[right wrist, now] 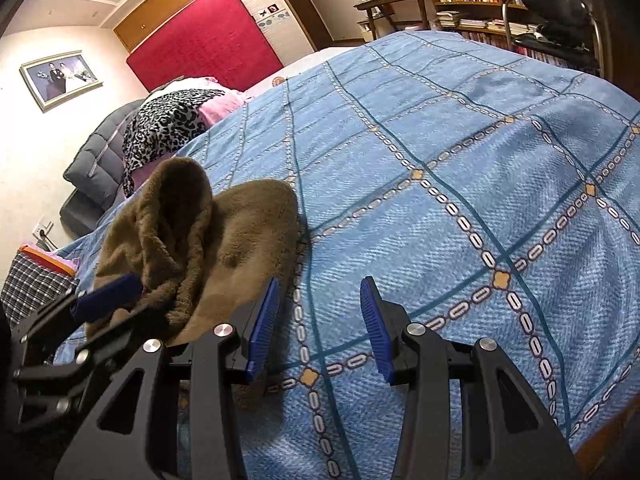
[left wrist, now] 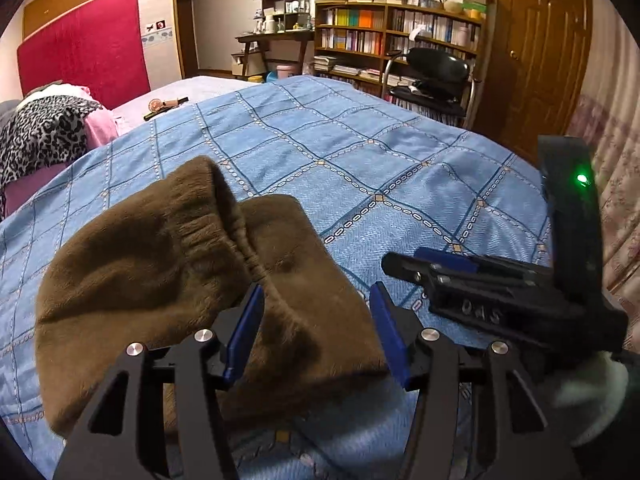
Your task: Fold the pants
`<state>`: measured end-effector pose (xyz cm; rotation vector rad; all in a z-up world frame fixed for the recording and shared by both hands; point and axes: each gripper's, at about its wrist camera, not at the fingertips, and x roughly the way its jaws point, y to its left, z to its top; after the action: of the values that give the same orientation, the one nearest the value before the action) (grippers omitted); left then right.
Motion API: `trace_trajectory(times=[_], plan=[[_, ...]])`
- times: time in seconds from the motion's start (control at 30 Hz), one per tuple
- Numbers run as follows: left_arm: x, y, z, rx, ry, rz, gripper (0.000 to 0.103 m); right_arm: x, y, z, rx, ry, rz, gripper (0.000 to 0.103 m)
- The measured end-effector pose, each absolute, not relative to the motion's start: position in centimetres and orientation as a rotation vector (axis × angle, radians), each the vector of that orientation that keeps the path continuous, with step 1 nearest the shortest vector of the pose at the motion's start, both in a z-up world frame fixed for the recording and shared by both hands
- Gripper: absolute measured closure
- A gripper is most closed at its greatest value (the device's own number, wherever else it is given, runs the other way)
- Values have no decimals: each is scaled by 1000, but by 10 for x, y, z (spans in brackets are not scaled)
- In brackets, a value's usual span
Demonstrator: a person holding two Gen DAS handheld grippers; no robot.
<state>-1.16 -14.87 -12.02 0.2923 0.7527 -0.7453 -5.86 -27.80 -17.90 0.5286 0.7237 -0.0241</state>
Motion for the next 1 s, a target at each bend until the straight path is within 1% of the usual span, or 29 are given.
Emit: trace_trajectory(times=[0.23,0.5,0.7,0.73,0.77,0.8,0.83,0.87,0.97,1.0], plan=[[2,-89,-92,186,704,-613,46,-43,-256,-160,543,711,98,59],[26,-28,-93,109,725,-478,46,-3,-210,-135,464,713,254,59],[35,3,-93,31,743,-442,46,38,-182,-151,375,793,277,59],[38,9,-93,12,749,-435,46,43,-179,-155,387,814,299,62],[40,13,-93,1,752,-430,46,46,-179,-155,400,829,322,67],[43,18,-92,-10,755,-424,41,46,-177,-154,400,837,329,74],[43,22,-91,-17,754,-421,34,42,-175,-150,386,831,331,76],[46,27,-90,-33,747,-419,33,37,-174,-146,382,827,341,77],[55,36,-86,-51,739,-424,34,19,-181,-130,445,807,381,86],[58,37,-85,-51,735,-424,33,14,-185,-126,469,804,391,87]])
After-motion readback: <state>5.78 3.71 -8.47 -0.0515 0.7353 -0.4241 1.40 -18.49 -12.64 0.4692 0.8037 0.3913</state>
